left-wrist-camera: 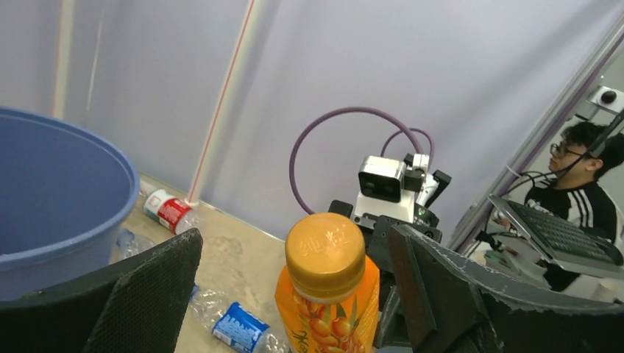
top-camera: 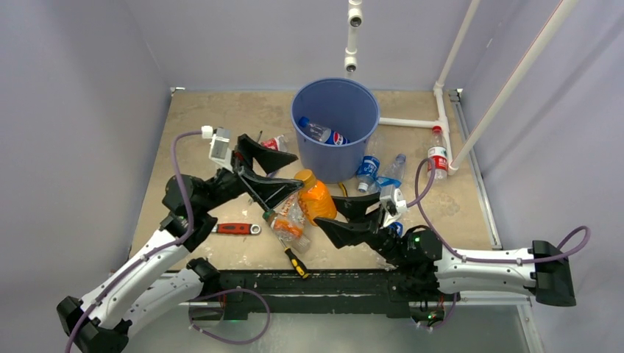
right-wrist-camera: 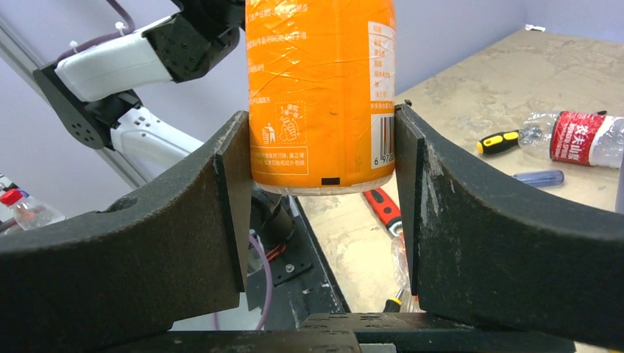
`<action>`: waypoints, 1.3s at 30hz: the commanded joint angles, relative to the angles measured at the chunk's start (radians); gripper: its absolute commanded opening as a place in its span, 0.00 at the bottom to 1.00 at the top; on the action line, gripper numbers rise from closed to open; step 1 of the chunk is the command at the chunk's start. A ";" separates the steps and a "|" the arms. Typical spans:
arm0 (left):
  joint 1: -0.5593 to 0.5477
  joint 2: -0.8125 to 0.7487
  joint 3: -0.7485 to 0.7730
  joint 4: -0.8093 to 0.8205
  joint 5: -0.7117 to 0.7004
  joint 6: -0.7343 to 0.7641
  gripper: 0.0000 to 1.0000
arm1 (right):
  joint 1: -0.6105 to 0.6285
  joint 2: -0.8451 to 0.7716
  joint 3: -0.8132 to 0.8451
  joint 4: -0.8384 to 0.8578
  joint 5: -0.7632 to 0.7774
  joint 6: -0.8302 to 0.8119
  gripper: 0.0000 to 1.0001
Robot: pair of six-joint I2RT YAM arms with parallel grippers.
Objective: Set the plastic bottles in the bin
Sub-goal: Pick up the plastic bottle at the center of the board.
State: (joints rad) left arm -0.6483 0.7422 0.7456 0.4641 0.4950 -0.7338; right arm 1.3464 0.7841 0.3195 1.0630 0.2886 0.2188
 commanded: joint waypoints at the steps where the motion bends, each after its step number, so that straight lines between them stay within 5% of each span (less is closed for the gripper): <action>1: -0.001 0.041 -0.012 0.125 0.106 -0.096 0.96 | 0.002 0.016 -0.005 0.095 -0.002 -0.022 0.32; 8: -0.022 0.071 -0.014 0.129 0.121 -0.107 0.90 | 0.002 0.074 0.010 0.133 -0.014 -0.018 0.32; 15: -0.061 0.076 -0.005 0.112 0.123 -0.089 0.68 | 0.002 0.102 0.019 0.142 -0.014 -0.007 0.33; 23: -0.081 0.070 -0.015 0.086 0.114 -0.081 0.67 | 0.002 0.099 0.006 0.182 0.003 0.006 0.34; 37: -0.096 0.056 -0.004 0.057 0.080 -0.058 0.00 | 0.002 0.103 0.008 0.150 0.010 0.040 0.36; 39: -0.096 0.054 -0.002 0.048 0.070 -0.049 0.00 | 0.002 0.097 0.029 0.088 0.017 0.062 0.45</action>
State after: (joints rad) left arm -0.7345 0.8104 0.7326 0.5091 0.5678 -0.8070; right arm 1.3502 0.8902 0.3191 1.1809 0.2707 0.2481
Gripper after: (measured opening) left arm 0.436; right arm 0.630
